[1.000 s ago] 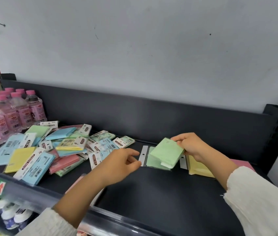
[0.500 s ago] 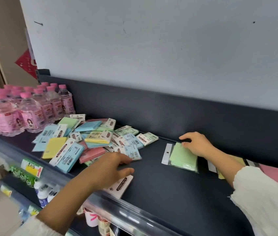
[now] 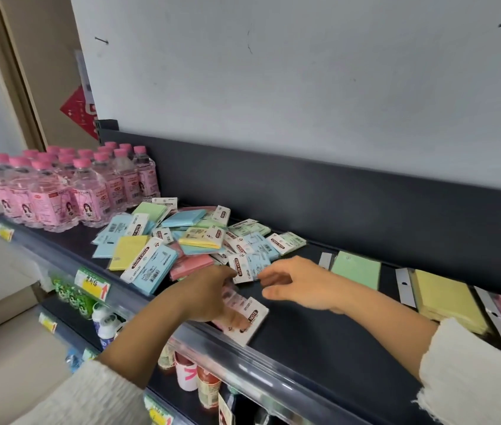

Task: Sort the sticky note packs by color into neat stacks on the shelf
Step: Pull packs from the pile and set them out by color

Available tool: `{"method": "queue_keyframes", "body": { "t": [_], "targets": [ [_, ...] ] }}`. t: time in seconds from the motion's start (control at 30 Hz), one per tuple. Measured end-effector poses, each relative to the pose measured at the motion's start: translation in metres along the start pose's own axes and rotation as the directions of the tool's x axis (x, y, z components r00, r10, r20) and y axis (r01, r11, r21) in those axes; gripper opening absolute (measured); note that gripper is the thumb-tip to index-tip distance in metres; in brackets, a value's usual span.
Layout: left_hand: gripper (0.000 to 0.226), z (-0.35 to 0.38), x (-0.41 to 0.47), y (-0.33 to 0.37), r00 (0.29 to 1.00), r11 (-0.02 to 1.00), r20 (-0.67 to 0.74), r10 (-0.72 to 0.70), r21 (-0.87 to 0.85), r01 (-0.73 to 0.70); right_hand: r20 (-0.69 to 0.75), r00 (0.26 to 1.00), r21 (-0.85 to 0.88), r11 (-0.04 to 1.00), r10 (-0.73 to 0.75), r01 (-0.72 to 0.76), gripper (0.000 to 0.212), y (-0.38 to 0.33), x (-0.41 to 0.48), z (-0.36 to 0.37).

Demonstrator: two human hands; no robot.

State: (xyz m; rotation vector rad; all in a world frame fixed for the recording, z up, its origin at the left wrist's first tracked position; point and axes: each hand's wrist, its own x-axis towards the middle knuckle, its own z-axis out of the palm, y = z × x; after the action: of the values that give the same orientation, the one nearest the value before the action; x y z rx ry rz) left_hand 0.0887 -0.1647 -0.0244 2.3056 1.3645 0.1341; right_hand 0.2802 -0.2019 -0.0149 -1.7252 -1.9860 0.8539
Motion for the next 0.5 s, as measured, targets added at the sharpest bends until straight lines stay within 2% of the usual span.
{"method": "queue_keyframes", "body": {
  "t": [0.07, 0.1, 0.17, 0.2, 0.23, 0.3, 0.4, 0.47, 0.5],
  "targets": [
    [0.088, 0.003, 0.001, 0.003, 0.998, 0.984, -0.057, 0.01, -0.179, -0.02, 0.052, 0.999, 0.009, 1.0, 0.015, -0.015, 0.052, -0.001, -0.001, 0.009],
    [0.077, 0.004, 0.002, 0.005, 0.996, 0.964, -0.085, 0.031, -0.26, -0.053, 0.066, 0.998, 0.014, 1.0, 0.014, -0.015, 0.055, 0.0, -0.003, 0.011],
    [0.036, 0.005, 0.002, 0.014, 0.98, 0.904, -0.17, 0.1, -0.395, -0.161, 0.049, 0.999, 0.018, 1.0, 0.005, -0.006, 0.045, 0.001, -0.009, 0.013],
    [0.02, 0.006, 0.002, 0.019, 0.968, 0.866, -0.224, 0.111, -0.456, -0.204, 0.019, 1.0, 0.031, 0.999, 0.007, -0.007, 0.036, 0.002, -0.013, 0.01],
    [0.015, 0.007, 0.004, 0.024, 0.952, 0.828, -0.288, 0.105, -0.505, -0.244, -0.019, 1.0, 0.057, 0.998, 0.022, -0.021, 0.028, 0.003, -0.019, 0.007],
    [0.017, 0.01, 0.009, 0.033, 0.902, 0.758, -0.417, 0.109, -0.552, -0.347, -0.111, 0.992, 0.106, 0.993, 0.057, -0.046, 0.019, 0.007, -0.03, -0.003],
    [0.024, 0.02, 0.015, 0.056, 0.818, 0.721, -0.5, 0.284, -0.45, -0.526, -0.21, 0.968, 0.203, 0.974, 0.14, -0.097, 0.021, 0.02, -0.049, -0.017],
    [0.03, 0.028, 0.015, 0.071, 0.749, 0.67, -0.511, 0.421, -0.382, -0.637, -0.189, 0.955, 0.439, 0.889, 0.229, -0.127, 0.03, 0.027, -0.062, -0.026],
    [0.031, 0.032, 0.016, 0.078, 0.705, 0.638, -0.527, 0.475, -0.346, -0.688, -0.168, 0.947, 0.579, 0.805, 0.274, -0.13, 0.033, 0.031, -0.07, -0.031]
  ]
}}
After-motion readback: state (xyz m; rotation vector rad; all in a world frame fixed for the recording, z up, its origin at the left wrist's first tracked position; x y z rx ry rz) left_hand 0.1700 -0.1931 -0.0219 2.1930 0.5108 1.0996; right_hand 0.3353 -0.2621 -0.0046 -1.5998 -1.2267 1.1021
